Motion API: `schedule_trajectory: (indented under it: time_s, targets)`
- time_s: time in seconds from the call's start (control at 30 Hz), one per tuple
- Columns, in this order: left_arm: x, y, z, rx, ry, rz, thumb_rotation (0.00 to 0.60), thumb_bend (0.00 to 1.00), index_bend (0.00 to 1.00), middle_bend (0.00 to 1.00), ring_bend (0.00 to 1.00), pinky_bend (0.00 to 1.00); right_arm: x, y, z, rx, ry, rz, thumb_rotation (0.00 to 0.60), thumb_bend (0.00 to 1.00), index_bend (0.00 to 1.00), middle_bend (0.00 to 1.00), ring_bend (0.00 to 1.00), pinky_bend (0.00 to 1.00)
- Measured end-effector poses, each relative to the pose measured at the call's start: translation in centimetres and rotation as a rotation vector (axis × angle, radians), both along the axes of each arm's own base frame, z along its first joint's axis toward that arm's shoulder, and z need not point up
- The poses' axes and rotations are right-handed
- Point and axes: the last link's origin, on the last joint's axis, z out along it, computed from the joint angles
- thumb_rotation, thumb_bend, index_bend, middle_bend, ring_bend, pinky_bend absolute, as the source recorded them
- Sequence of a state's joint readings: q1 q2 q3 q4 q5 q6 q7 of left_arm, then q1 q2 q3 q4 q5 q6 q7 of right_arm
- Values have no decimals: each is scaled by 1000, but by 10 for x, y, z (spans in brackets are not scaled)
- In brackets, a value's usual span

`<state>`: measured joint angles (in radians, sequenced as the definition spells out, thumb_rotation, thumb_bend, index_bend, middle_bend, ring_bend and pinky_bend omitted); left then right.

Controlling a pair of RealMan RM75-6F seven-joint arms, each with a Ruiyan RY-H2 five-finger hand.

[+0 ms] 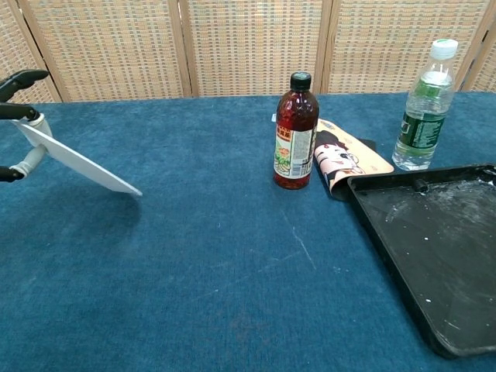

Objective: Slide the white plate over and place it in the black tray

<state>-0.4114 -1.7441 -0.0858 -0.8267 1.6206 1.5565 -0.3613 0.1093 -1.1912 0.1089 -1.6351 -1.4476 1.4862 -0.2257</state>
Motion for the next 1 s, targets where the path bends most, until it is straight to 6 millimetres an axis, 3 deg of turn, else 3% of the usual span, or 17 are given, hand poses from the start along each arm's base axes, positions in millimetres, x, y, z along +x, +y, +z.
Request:
schedule_trajectory:
  time_s: [0.33,0.5,1.0]
  targets:
    - [61,-10,-8,-109,-77,-258,600,503,801,0,0,0,2,1,-2,-8,16,1,600,0,0,0,0,0]
    - [99,-10,-24,-213,-117,-367,600,503,807,0,0,0,1,-1,-4,-8,31,-10,600,0,0,0,0,0]
    - [176,4,-81,-482,-111,-575,600,503,811,0,0,0,-6,-10,-6,-25,57,-64,600,0,0,0,0,0]
